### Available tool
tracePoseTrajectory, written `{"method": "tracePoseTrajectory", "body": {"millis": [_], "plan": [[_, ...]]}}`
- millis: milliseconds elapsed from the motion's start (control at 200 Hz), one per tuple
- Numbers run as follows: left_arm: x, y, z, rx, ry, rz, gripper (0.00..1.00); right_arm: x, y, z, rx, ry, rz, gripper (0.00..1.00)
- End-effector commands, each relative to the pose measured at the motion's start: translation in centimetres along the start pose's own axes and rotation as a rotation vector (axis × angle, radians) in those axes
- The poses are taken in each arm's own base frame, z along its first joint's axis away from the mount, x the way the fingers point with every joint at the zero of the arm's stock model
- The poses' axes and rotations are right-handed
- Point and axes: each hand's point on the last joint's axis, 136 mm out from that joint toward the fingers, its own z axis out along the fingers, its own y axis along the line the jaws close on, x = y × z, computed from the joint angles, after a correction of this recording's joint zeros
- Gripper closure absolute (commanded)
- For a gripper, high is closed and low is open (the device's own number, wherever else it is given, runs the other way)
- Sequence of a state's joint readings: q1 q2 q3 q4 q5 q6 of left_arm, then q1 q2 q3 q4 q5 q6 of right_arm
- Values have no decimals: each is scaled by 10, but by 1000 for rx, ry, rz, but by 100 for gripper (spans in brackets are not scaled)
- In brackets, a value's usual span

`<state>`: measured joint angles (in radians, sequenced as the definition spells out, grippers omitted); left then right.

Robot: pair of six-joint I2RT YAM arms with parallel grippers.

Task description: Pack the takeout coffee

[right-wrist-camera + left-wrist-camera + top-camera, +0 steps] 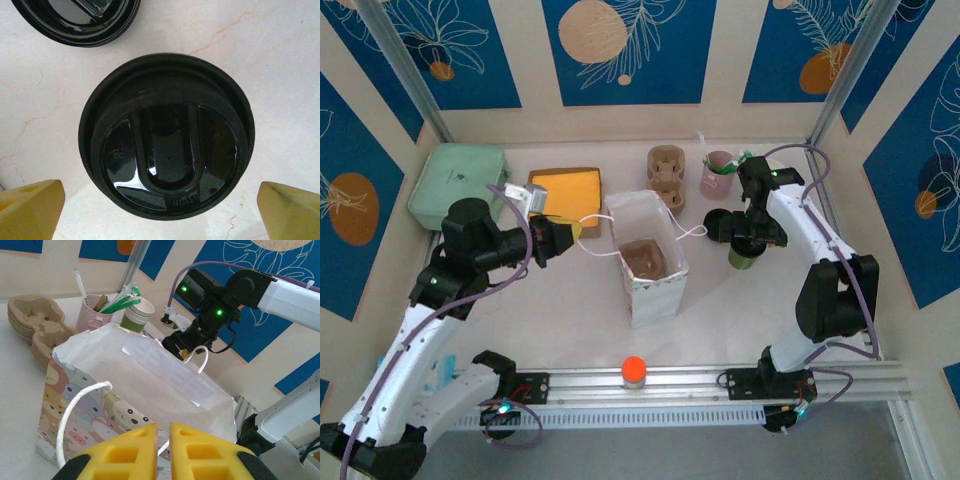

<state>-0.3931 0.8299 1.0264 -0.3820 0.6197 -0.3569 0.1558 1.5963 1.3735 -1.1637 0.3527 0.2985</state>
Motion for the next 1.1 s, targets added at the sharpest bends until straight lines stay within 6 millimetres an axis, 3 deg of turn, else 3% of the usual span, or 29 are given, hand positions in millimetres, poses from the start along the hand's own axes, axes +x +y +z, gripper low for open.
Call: {"method": "tracePoseTrajectory", "body": {"millis": [0,405,1096], "plan": [[-1,-2,1,8,-2,22,85,0,-1,6,10,14,-12,1],[-1,0,2,3,-1,20,85,-4,-4,23,17,41,-2,1],[1,2,6,7,8,11,85,8,-6,55,15,75,8,0]]}}
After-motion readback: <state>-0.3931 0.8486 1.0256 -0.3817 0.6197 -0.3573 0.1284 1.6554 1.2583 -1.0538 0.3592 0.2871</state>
